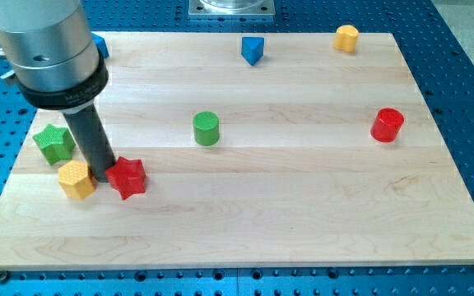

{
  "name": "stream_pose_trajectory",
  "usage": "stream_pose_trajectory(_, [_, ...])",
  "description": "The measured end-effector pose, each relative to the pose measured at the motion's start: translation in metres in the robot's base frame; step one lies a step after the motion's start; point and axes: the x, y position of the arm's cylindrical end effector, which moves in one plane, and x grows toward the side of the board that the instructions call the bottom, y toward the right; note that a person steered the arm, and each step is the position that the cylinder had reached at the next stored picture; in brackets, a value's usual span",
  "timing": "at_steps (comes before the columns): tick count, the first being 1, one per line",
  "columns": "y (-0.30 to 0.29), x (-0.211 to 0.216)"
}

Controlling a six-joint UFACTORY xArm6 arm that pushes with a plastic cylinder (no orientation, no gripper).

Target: Place your arm horizontally right to the green circle

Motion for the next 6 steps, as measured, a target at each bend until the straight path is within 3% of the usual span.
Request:
stream_pose_trajectory(3, [-0.017, -0.001])
stream_pose_trajectory(5, [-0.029, -0.033])
stream_pose_trajectory(6, [0.008, -0.036])
